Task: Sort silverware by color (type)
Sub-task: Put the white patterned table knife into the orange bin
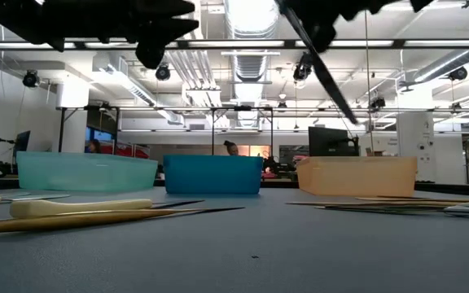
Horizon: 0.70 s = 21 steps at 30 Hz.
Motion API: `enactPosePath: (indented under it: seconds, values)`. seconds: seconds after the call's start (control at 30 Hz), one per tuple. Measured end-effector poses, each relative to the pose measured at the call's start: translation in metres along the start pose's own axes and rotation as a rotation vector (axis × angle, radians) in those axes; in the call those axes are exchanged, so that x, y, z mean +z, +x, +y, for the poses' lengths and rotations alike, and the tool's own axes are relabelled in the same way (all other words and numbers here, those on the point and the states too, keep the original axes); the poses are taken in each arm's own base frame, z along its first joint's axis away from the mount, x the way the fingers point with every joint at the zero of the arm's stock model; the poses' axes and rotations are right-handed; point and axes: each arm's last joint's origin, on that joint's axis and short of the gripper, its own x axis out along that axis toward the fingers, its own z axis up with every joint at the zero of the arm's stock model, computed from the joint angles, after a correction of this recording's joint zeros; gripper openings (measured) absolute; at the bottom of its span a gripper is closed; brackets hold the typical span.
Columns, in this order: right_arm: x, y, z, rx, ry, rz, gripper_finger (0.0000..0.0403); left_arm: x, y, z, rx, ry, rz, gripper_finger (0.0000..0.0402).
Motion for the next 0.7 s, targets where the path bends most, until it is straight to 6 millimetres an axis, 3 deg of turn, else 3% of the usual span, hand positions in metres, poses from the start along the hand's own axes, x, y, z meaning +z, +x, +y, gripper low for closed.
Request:
enactPosePath:
  seconds: [0.33,0.5,0.7]
  values:
    - [0.012,0.020,0.004,0.207,-0.129,-0.222,0.0028,-0.002,0.007,-0.013,-0.148,0.027,-0.042,0.0135]
    - [0.014,0.024,0.004,0.230,-0.150,-0.276,0.0028,-0.010,0.031,-0.017,-0.274,0.038,-0.104,0.0135]
    - [0.016,0.023,0.005,0.257,-0.154,-0.291,0.0028,-0.023,0.071,-0.017,-0.294,0.036,-0.077,0.0135]
